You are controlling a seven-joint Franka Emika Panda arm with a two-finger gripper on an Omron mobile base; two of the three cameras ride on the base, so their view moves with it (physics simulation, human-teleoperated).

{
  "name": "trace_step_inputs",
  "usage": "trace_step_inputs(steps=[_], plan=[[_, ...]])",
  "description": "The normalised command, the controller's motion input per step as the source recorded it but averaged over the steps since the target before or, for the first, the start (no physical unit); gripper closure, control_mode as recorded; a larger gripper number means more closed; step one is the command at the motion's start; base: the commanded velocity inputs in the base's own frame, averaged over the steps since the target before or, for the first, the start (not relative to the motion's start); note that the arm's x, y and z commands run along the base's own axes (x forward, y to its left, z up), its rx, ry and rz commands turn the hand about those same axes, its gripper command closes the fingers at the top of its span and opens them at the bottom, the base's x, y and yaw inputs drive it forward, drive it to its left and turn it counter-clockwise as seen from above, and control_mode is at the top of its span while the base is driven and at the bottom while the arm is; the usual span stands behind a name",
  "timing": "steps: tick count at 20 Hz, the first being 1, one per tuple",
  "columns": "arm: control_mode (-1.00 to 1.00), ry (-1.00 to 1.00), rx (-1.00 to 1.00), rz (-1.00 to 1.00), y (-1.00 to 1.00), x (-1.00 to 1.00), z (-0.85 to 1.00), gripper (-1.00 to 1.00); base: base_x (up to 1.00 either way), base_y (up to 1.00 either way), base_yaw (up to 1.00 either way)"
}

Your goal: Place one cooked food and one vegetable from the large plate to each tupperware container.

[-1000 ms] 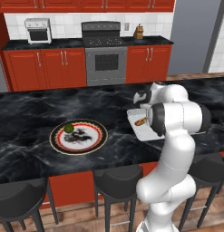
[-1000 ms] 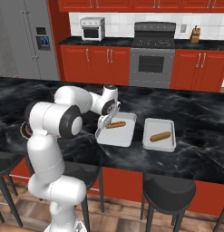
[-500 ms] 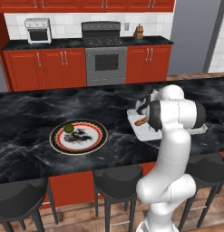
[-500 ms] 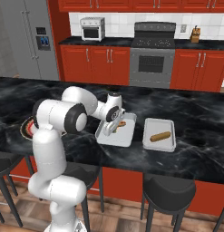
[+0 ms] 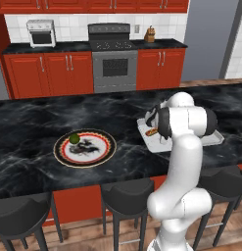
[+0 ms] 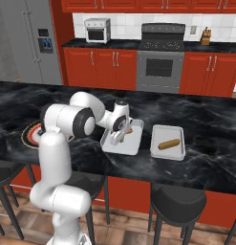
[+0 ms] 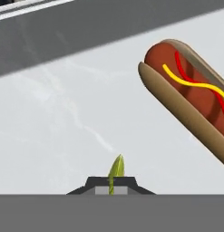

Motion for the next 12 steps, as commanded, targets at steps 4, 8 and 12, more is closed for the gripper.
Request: trace_step_inputs(steps=[4, 8, 12], plan=[[-1.0, 0.0, 0.0, 0.0, -0.09, 0.2, -0.15, 1.0, 0.0, 0.0, 0.0], [-1.0, 0.0, 0.0, 0.0, -0.15, 0.18, -0.11, 1.0, 0.0, 0.0, 0.0], [-1.0, 0.0, 0.0, 0.0, -0.02, 0.19, -0.21, 1.0, 0.0, 0.0, 0.0]])
